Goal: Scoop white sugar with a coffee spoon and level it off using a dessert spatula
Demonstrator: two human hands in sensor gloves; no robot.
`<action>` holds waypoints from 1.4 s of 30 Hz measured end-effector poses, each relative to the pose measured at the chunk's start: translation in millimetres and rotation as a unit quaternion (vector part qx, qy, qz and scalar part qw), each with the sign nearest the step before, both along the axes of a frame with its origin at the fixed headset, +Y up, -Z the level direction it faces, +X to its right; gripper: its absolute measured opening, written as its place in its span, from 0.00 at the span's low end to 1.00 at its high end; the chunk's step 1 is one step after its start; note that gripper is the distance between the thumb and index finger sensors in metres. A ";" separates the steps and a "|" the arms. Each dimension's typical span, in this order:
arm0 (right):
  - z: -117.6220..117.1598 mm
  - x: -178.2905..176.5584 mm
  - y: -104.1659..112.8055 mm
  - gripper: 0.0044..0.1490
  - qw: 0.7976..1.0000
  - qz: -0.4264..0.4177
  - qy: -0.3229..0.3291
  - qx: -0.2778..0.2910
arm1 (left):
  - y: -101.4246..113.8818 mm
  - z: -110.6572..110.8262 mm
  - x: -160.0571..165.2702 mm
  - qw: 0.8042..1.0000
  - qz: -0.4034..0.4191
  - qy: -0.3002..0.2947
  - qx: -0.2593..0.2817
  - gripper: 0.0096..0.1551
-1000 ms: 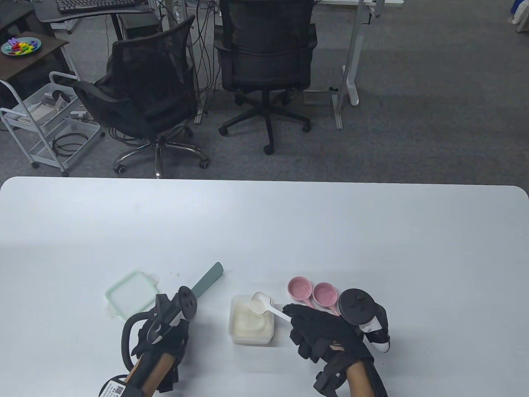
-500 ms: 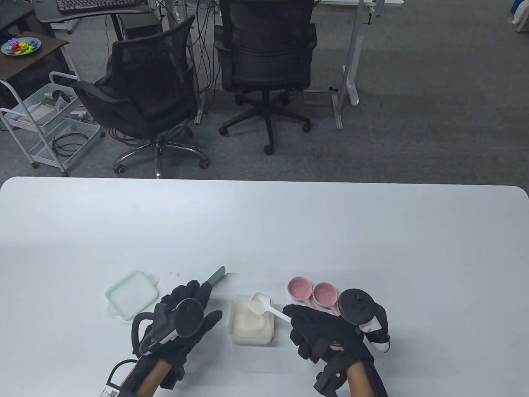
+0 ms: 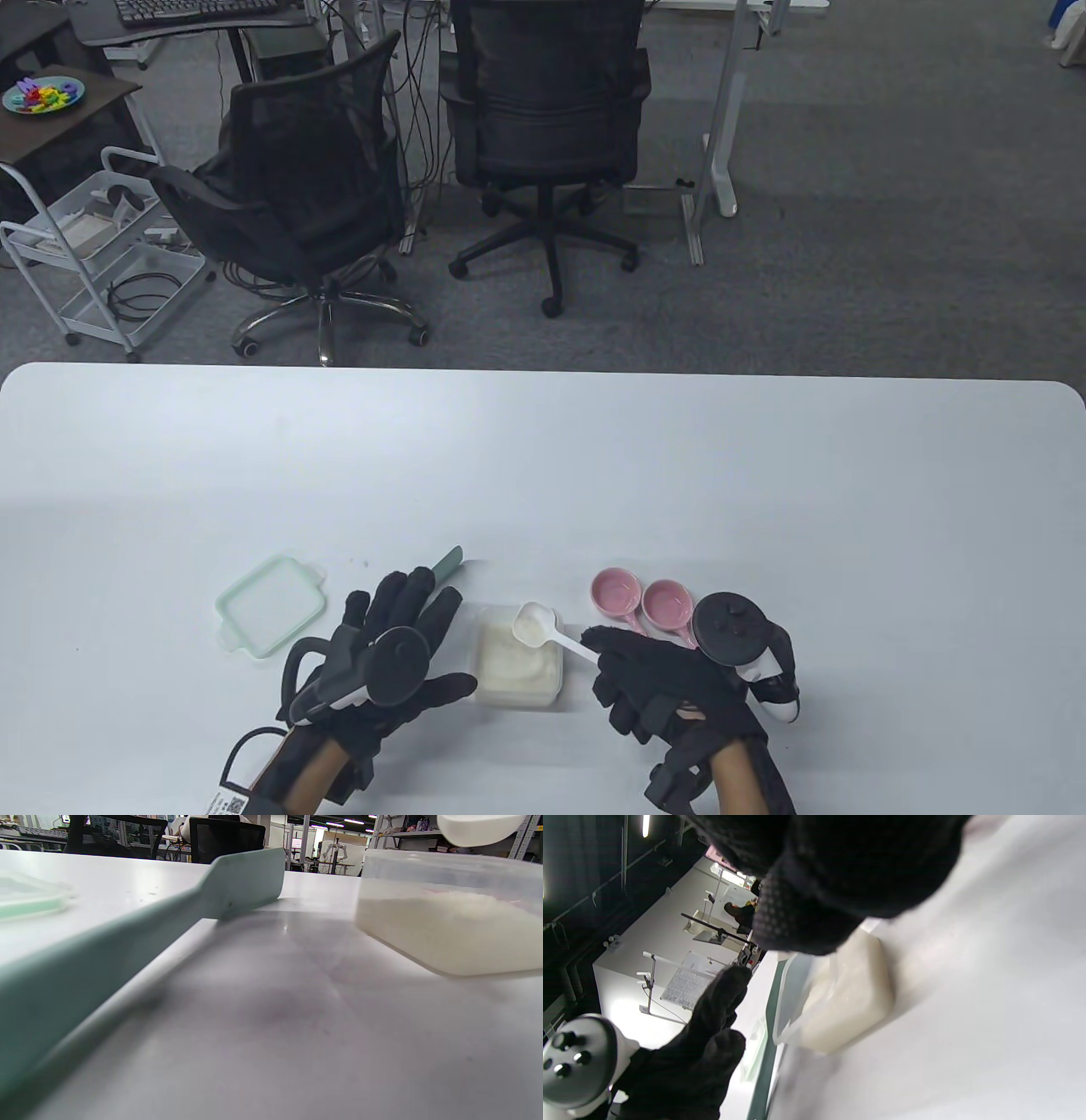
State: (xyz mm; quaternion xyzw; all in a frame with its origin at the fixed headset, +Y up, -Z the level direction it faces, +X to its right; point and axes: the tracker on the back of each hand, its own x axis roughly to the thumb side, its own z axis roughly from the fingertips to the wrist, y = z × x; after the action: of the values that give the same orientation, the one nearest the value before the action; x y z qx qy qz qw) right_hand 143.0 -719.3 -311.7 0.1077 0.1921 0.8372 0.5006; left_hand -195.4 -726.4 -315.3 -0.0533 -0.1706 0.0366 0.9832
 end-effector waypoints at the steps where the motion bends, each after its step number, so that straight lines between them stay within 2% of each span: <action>1: 0.0 2.5 1.5 0.31 1.000 -0.007 -0.010 0.007 | -0.3 -1.1 -1.7 1.000 -0.001 0.004 0.000 0.60; 11: 1.6 41.0 12.4 0.33 0.991 -0.068 -0.109 0.033 | -3.7 -4.5 -6.1 1.000 -0.022 0.016 -0.003 0.58; 20: 4.0 92.8 -0.1 0.32 0.976 -0.081 -0.198 -0.025 | -4.7 -4.2 -4.6 0.999 -0.031 0.013 -0.009 0.58; 24: 5.2 104.1 -5.7 0.32 0.973 -0.048 -0.221 -0.047 | -4.1 -3.7 -4.3 0.999 -0.037 0.014 -0.014 0.57; 31: 6.2 112.8 -11.4 0.32 0.968 -0.002 -0.241 -0.075 | -4.2 -3.7 -3.9 0.999 -0.038 0.014 -0.014 0.57; 42: 5.2 103.4 -9.0 0.31 0.970 0.067 -0.219 -0.080 | -4.6 -2.9 -2.2 0.998 -0.049 0.016 -0.022 0.57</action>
State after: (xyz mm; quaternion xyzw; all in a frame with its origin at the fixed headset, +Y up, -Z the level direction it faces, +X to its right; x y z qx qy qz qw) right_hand 246.4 -728.4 -306.5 -0.1320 0.1510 0.8540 0.4801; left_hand -197.7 -731.0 -318.2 -0.0827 -0.1509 -0.0073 0.9851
